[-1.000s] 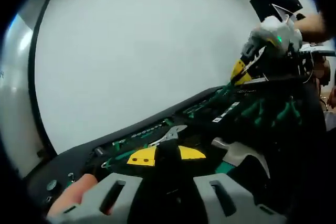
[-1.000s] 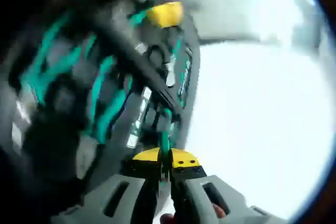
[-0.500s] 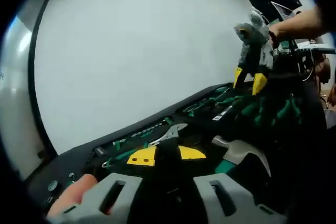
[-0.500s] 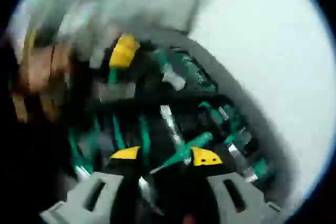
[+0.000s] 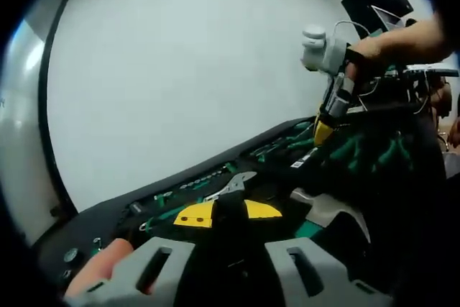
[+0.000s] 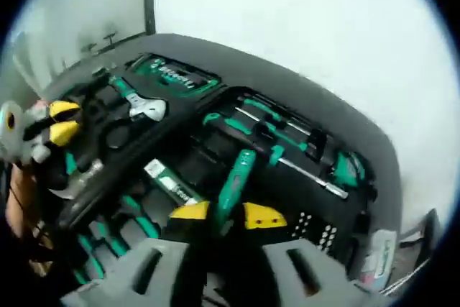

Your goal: Pick up the tools and put them into their designated positions in the toolbox.

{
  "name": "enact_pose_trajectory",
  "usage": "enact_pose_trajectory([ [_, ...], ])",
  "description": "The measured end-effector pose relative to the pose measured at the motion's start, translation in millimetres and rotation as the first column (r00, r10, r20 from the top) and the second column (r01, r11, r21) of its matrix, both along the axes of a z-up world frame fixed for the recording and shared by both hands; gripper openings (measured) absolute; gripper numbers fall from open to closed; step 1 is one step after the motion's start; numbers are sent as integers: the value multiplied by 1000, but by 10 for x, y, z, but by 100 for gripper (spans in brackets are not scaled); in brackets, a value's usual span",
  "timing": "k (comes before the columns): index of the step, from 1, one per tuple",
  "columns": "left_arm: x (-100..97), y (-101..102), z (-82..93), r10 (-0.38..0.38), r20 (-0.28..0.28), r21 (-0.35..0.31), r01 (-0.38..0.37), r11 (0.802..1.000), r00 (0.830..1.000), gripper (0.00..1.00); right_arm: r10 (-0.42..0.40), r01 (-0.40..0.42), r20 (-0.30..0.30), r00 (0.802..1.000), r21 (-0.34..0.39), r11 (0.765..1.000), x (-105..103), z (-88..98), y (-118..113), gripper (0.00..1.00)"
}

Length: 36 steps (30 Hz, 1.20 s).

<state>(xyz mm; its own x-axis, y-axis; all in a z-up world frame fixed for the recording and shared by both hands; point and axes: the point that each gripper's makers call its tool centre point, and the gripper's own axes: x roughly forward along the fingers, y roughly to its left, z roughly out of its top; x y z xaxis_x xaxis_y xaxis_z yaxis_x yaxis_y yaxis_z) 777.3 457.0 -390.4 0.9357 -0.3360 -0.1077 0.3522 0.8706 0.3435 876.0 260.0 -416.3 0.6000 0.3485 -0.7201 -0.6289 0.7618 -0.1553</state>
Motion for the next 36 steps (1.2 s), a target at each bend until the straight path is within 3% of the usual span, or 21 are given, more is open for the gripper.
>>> enact_pose_trajectory([
  [2, 7, -2, -5, 0, 0, 3, 0, 1000, 1000, 15, 48, -48, 10, 999, -9, 999, -11, -44, 11, 10],
  [4, 6, -1, -7, -1, -3, 2, 1, 1000, 1000, 15, 137, -137, -2, 991, -85, 987, -127, -22, -44, 8],
  [7, 5, 0, -17, -4, -10, -1, 4, 1000, 1000, 15, 292, -301, -92, 952, -118, 946, -380, -19, -64, 7],
  [9, 16, 8, -17, -4, -9, -4, 4, 1000, 1000, 15, 367, -376, -98, 925, -96, 922, -383, 5, -14, 7],
  [11, 19, 5, -12, -3, -7, -6, 3, 1000, 1000, 15, 459, -456, -27, 888, -188, 870, -219, 16, -5, 7],
  [12, 2, -4, -8, -2, -7, -6, 2, 1000, 1000, 15, 508, -499, -41, 860, -269, 824, -142, -39, -46, 7],
  [13, -27, -17, -10, -1, -11, -4, 1, 1000, 1000, 15, 538, -521, -32, 842, -307, 796, -69, -50, -30, 7],
  [14, -33, -20, -18, -2, -15, -2, 2, 1000, 1000, 15, 589, -565, -21, 808, -311, 764, 41, -65, 68, 7],
  [16, -61, -34, -19, -5, -20, -1, 5, 1000, 1000, 15, 607, -584, -12, 795, -288, 759, 57, -25, 199, 8],
  [17, -70, -38, -16, -6, -20, -2, 6, 1000, 1000, 15, 631, -605, -9, 775, -298, 739, 79, -25, 248, 8],
  [19, -83, -46, -17, -5, -21, -1, 5, 1000, 1000, 15, 708, -652, -13, 706, -400, 643, 144, -34, 302, 8],
  [21, -81, -28, 6, 10, -11, 7, -10, 1000, 1000, 15, 694, -644, -70, 717, -446, 621, 274, -84, 250, 8],
  [23, -81, -10, 51, 19, 13, 10, -19, 1000, 1000, 16, 745, -701, -93, 660, -434, 566, 204, -111, 305, 8],
  [26, -122, -79, 112, -9, -21, 6, 9, 1000, 1000, 17, 746, -707, -95, 659, -416, 572, 213, -108, 307, 8],
  [27, -97, -87, 159, -8, -16, -3, 8, 1000, 1000, 17, 729, -699, -63, 682, -352, 623, 201, -120, 368, 9],
  [29, -28, -260, 301, -39, -36, -128, 34, 991, 999, 17, 706, -690, -79, 703, -315, 652, 194, -164, 348, 15],
  [31, 81, -411, 365, -53, -53, -120, 47, 992, 997, 17, 695, -684, -95, 713, -312, 659, 246, -173, 295, 21],
  [33, 284, -594, 408, -69, -66, -66, 65, 996, 995, 17, 604, -604, -90, 792, -269, 750, 296, -24, 169, 18],
  [34, 426, -702, 393, -70, -99, -54, 65, 996, 993, 18, 578, -566, -16, 816, -220, 794, 375, 133, 174, 18],
  [35, 493, -778, 344, -77, -140, -20, 75, 997, 987, 18, 561, -547, 33, 827, -186, 816, 368, 245, 190, 17],
  [36, 587, -885, 304, -101, -163, 35, 108, 994, 981, 18, 523, -513, 51, 851, -134, 848, 354, 314, 170, 15],
])
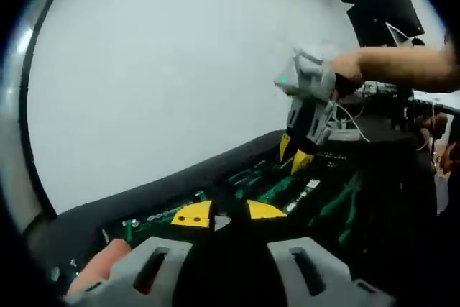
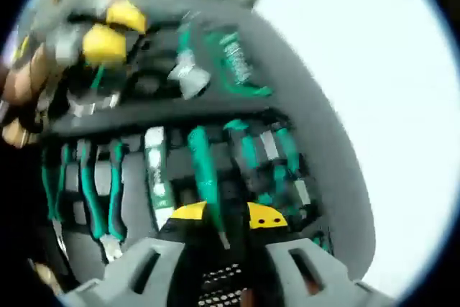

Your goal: Pick up the tools and put them into their designated positions in the toolbox.

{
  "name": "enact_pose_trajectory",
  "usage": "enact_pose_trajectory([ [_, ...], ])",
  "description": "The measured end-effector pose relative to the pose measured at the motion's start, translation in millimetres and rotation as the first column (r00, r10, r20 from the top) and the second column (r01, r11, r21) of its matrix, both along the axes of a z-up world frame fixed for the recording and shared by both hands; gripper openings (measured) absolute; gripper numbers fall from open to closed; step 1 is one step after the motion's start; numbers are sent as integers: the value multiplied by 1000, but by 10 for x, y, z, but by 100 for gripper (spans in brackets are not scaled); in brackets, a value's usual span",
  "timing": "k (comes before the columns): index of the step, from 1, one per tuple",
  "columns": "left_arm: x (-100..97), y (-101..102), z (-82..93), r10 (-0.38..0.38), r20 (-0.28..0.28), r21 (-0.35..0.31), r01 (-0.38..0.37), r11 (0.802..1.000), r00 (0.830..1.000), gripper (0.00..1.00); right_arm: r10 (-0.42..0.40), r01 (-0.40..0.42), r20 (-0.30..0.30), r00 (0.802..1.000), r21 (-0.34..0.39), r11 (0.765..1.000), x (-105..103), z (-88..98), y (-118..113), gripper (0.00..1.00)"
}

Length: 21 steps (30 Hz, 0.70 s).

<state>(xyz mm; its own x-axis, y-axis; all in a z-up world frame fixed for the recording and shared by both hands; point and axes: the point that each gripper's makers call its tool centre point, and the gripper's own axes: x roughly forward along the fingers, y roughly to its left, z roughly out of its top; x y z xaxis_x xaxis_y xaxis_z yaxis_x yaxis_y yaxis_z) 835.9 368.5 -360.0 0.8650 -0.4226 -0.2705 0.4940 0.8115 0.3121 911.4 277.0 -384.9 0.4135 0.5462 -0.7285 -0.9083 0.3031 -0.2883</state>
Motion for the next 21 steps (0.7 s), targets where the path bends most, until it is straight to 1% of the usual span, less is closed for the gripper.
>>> enact_pose_trajectory([
  [1, 67, -61, -19, -9, -3, 22, 9, 1000, 1000, 18, 3, -3, 8, 1000, 7, 1000, 27, 20, -9, 13],
  [2, 158, -141, -48, -25, -1, 61, 25, 998, 1000, 17, 8, -8, 31, 999, 19, 1000, 81, 30, -2, 13],
  [4, 220, -270, -117, -60, -20, 79, 62, 995, 998, 17, 2, -2, 33, 999, 12, 1000, 37, -43, 2, 12],
  [5, 255, -310, -177, -74, -32, 118, 77, 990, 997, 17, 76, -75, 119, 990, -11, 997, 26, -52, 78, 12],
  [6, 264, -309, -203, -73, -34, 132, 77, 988, 997, 17, 165, -163, 250, 954, -27, 986, -16, 6, 205, 13],
  [7, 248, -275, -197, -66, -24, 147, 69, 987, 998, 16, 310, -290, 358, 880, -110, 951, -131, -3, 271, 13],
  [8, 239, -238, -150, -58, 5, 149, 57, 987, 998, 15, 361, -309, 331, 872, -200, 930, -185, -103, 219, 13],
  [9, 229, -195, -73, -42, 48, 107, 37, 994, 998, 15, 343, -268, 353, 870, -244, 932, -140, -114, 151, 14],
  [10, 214, -175, -41, -36, 62, 70, 32, 997, 997, 15, 367, -268, 377, 851, -290, 919, -104, -116, 148, 14],
  [11, 207, -144, 3, -24, 71, 28, 22, 999, 997, 15, 375, -271, 357, 856, -308, 912, -83, -168, 145, 14],
  [12, 179, -103, 62, -7, 75, -25, 9, 1000, 997, 15, 361, -269, 317, 877, -300, 915, -98, -220, 150, 14],
  [13, 172, -76, 79, -2, 72, -47, 6, 999, 997, 15, 334, -258, 274, 902, -277, 925, -144, -268, 164, 16],
  [14, 143, -59, 76, -5, 61, -63, 9, 998, 998, 15, 323, -255, 250, 913, -270, 928, -178, -310, 178, 19],
  [15, 134, -52, 68, -5, 54, -65, 9, 998, 999, 15, 329, -255, 244, 912, -290, 923, -178, -358, 182, 24],
  [16, 125, -16, 40, -4, 36, -67, 6, 998, 999, 15, 379, -270, 282, 881, -357, 894, -160, -368, 183, 19],
  [17, 115, -3, 17, -4, 32, -62, 6, 998, 999, 15, 432, -320, 292, 854, -359, 877, -201, -370, 262, 16],
  [18, 106, 27, -16, -2, 28, -48, 4, 999, 1000, 15, 456, -313, 309, 835, -416, 854, -170, -404, 248, 13],
  [19, 111, 49, -31, 0, 27, -44, 1, 999, 1000, 15, 486, -323, 309, 818, -452, 831, -175, -436, 244, 9],
  [20, 119, 62, -41, 3, 25, -42, -1, 999, 1000, 15, 507, -343, 314, 802, -454, 823, -201, -428, 269, 9],
  [21, 128, 65, -70, -4, 8, -55, 4, 998, 1000, 15, 467, -321, 286, 837, -434, 842, -203, -440, 247, 8],
])
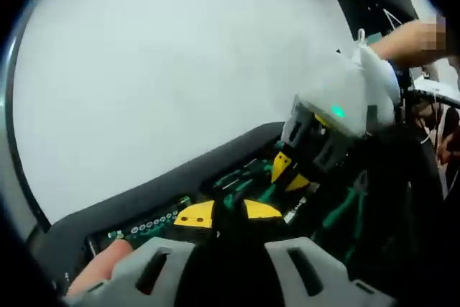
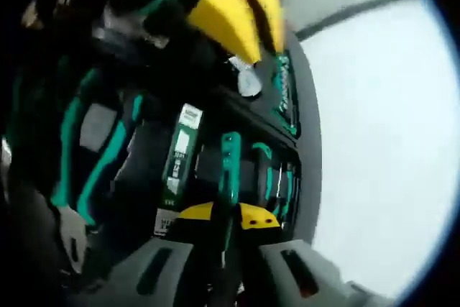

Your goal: Pick up the tools and put them into their designated positions in the toolbox.

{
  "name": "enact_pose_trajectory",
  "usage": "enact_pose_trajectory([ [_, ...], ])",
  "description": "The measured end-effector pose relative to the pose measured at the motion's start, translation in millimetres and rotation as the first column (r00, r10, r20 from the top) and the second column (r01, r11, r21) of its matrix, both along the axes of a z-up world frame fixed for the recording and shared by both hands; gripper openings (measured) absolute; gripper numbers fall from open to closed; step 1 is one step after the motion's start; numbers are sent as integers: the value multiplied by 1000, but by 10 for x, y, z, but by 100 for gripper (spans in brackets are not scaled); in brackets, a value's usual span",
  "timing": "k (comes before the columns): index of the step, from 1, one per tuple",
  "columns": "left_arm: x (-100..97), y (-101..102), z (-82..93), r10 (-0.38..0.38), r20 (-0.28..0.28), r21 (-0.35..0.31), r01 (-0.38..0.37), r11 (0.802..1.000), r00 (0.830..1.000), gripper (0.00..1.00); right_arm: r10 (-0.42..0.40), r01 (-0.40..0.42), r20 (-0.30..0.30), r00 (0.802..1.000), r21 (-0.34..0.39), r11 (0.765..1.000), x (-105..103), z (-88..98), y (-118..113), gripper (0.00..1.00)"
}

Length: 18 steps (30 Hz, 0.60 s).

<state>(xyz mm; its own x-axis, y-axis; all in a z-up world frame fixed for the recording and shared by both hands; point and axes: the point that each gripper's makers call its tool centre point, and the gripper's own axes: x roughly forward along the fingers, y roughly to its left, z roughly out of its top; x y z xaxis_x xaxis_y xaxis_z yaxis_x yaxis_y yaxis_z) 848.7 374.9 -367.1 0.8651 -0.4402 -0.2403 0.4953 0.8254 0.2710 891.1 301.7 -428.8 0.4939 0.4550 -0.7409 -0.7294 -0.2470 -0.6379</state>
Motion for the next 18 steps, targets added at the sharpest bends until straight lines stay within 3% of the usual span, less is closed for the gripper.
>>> enact_pose_trajectory([
  [1, -7, -43, -15, -21, -21, -39, 20, 999, 1000, 15, -71, 72, -63, 996, 21, 997, -2, 31, -1, 8],
  [2, 4, -146, -6, -81, -39, -108, 77, 991, 996, 15, -77, 82, -110, 991, 42, 996, 20, 47, 32, 4],
  [3, 2, -203, -30, -106, -61, -104, 99, 990, 993, 15, -77, 86, -136, 988, 65, 994, 41, 80, 46, 4],
  [6, 172, -120, -188, -98, -102, 103, 109, 989, 990, 15, -107, 128, -272, 956, 60, 990, -4, 42, -12, 4],
  [7, 212, -118, -200, -109, -113, 122, 122, 985, 988, 15, -127, 150, -294, 947, 57, 987, 27, 71, -30, 4],
  [8, 224, -141, -168, -109, -110, 102, 120, 988, 988, 15, -116, 159, -382, 917, 82, 984, -17, 88, -5, 4],
  [9, 211, -151, -143, -127, -111, 98, 138, 986, 986, 14, -141, 214, -469, 872, 107, 971, -47, 147, 20, 4],
  [10, 212, -126, -123, -137, -109, 94, 147, 985, 985, 14, -165, 279, -561, 812, 123, 952, -85, 216, 39, 4],
  [12, 167, -98, -23, -145, -71, 97, 152, 984, 987, 14, -172, 384, -742, 648, 123, 915, -215, 358, 60, 4],
  [14, 32, -157, 113, -204, -8, 91, 204, 975, 979, 15, -157, 433, -865, 477, 75, 898, -381, 447, 32, 4],
  [15, -52, -212, 143, -263, 11, 117, 260, 959, 965, 16, -158, 428, -896, 415, 38, 903, -469, 421, -12, 4],
  [16, -224, -329, 151, -377, 31, 147, 368, 918, 926, 18, -164, 408, -908, 386, 9, 913, -534, 345, -63, 4],
  [17, -328, -397, 142, -426, 28, 147, 418, 897, 904, 20, -164, 411, -904, 394, 13, 912, -510, 270, -74, 4],
  [18, -436, -473, 103, -471, 1, 129, 467, 875, 882, 23, -220, 438, -900, 377, -36, 898, -488, 126, -132, 4],
])
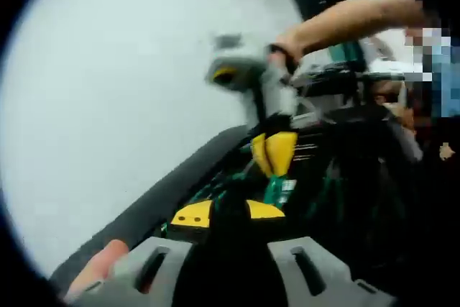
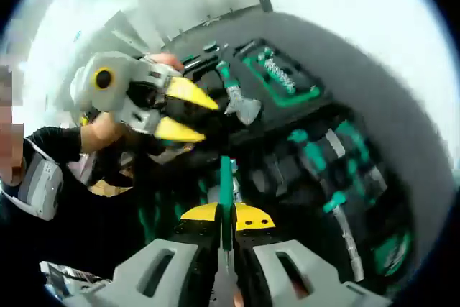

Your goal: Pick up the tools and put them into their designated positions in the toolbox.

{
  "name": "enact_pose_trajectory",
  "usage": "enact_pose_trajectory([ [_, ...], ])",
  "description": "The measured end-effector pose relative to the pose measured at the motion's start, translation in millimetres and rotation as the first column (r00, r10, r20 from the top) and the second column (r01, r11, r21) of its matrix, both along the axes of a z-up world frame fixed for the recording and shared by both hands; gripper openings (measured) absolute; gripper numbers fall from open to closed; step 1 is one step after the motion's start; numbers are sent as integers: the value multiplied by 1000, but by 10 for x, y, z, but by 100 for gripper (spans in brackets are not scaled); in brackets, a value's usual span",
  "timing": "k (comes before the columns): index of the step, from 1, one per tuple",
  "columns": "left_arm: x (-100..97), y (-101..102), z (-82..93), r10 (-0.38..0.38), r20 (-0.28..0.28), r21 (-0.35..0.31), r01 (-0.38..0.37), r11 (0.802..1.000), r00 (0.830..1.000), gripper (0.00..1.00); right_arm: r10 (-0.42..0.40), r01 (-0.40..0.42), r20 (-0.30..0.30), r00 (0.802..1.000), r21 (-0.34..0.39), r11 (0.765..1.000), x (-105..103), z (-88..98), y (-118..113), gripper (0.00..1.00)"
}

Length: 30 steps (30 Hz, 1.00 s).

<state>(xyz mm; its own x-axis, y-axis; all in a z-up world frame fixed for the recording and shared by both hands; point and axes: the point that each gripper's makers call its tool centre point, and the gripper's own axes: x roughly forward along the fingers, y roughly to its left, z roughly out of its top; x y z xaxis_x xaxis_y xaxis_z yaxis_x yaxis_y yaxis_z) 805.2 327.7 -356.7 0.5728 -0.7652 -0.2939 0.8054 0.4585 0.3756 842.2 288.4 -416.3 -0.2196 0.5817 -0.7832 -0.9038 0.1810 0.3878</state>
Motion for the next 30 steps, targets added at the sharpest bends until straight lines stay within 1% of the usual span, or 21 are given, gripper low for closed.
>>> enact_pose_trajectory([
  [1, -26, -20, -46, -9, -31, 2, 9, 1000, 999, 23, -11, 12, 6, 1000, -28, 1000, 15, -80, -30, 4],
  [2, -14, -29, -99, -10, -50, 14, 11, 1000, 999, 23, -4, 7, 67, 998, -45, 999, 69, -164, -61, 5],
  [4, 96, -23, -210, 27, -44, 63, -24, 998, 999, 22, -4, 6, 131, 991, -9, 1000, 47, -128, -4, 5],
  [5, 151, -42, -260, 24, -43, 83, -21, 996, 999, 22, 18, -16, 220, 975, -7, 1000, 108, -83, -3, 7],
  [6, 160, -58, -277, 22, -45, 86, -18, 996, 999, 22, 62, -60, 283, 957, -15, 998, 112, -59, -15, 13],
  [7, 190, -52, -302, 16, -45, 95, -12, 995, 999, 22, 109, -100, 355, 929, -43, 994, 97, -32, -51, 15],
  [8, 199, -65, -307, 9, -40, 104, -5, 995, 999, 22, 127, -107, 417, 900, -69, 992, 143, 25, -78, 16],
  [9, 228, -78, -303, 2, -34, 112, 2, 994, 999, 22, 126, -112, 512, 849, -58, 992, 193, 107, -38, 17],
  [10, 273, -99, -298, -2, -25, 122, 5, 992, 1000, 22, 121, -109, 535, 836, -55, 993, 197, 142, -30, 17],
  [12, 333, -114, -310, -5, -27, 138, 9, 990, 1000, 22, 130, -110, 595, 793, -69, 992, 167, 172, 14, 17],
  [13, 361, -130, -316, -4, -27, 141, 8, 990, 1000, 22, 156, -131, 649, 745, -87, 988, 214, 199, 38, 17],
  [14, 400, -150, -323, -5, -25, 146, 8, 989, 1000, 22, 182, -151, 659, 730, -104, 983, 197, 177, 51, 17],
  [15, 427, -177, -334, -9, -28, 150, 13, 989, 1000, 22, 192, -141, 658, 728, -130, 981, 174, 130, 40, 17],
  [16, 427, -189, -349, -12, -34, 150, 17, 989, 999, 22, 193, -146, 665, 722, -126, 981, 168, 117, 69, 17],
  [19, 419, -225, -414, -38, -44, 159, 44, 986, 998, 22, 212, -150, 661, 720, -151, 977, 173, 63, 137, 17],
  [21, 425, -225, -464, -54, -26, 198, 58, 978, 998, 22, 232, -157, 656, 718, -172, 973, 96, 29, 144, 16],
  [23, 442, -237, -511, -61, -19, 219, 64, 974, 998, 22, 276, -181, 667, 692, -210, 961, 79, -5, 138, 16],
  [24, 454, -231, -535, -62, -13, 239, 64, 969, 998, 22, 292, -180, 684, 668, -232, 956, 140, -19, 128, 16],
  [27, 518, -248, -578, -66, -1, 258, 64, 964, 998, 17, 306, -177, 686, 660, -253, 951, 225, -54, 139, 12],
  [29, 571, -251, -572, -69, -15, 234, 70, 970, 998, 17, 335, -187, 682, 650, -284, 940, 285, -97, 134, 10],
  [30, 587, -241, -567, -65, -28, 235, 70, 970, 997, 17, 357, -212, 683, 637, -290, 933, 265, -89, 121, 10],
])
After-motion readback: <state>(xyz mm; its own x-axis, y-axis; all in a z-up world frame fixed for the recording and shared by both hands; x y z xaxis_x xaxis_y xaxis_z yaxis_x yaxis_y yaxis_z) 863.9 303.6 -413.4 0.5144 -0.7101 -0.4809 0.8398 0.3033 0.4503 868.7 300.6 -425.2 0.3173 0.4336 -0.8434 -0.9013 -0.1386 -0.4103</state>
